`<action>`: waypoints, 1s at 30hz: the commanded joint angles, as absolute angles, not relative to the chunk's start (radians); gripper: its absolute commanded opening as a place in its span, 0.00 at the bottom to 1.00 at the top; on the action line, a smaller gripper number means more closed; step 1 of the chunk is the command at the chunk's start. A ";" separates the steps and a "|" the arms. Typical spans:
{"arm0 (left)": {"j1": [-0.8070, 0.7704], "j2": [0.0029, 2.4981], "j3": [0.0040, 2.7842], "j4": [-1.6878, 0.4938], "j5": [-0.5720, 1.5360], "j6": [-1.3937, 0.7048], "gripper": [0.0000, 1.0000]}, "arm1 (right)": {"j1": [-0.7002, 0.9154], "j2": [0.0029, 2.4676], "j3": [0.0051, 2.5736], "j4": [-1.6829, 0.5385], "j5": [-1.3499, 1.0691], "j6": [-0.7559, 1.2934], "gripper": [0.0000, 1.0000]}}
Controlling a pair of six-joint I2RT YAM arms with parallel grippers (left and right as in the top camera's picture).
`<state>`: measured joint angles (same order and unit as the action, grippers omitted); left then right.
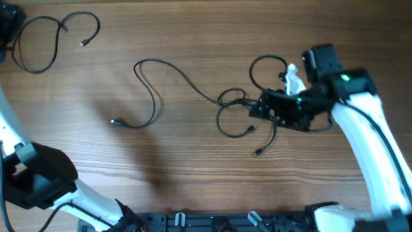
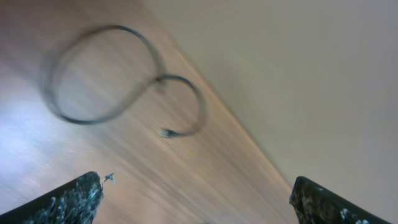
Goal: Untangle cables
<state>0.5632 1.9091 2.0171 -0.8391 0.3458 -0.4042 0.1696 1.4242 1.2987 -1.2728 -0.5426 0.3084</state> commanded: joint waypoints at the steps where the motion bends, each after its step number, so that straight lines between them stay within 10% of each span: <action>1: 0.430 1.887 2.022 -0.919 0.492 -0.433 1.00 | 0.174 1.190 1.301 -1.342 -0.442 0.292 0.95; 12: -0.004 1.895 2.020 -1.073 0.236 -0.422 1.00 | 0.174 0.768 1.301 -1.476 -0.425 0.364 1.00; 30: -0.336 1.895 1.782 -1.148 0.216 -0.321 1.00 | 0.174 0.747 1.300 -1.438 -0.410 0.397 1.00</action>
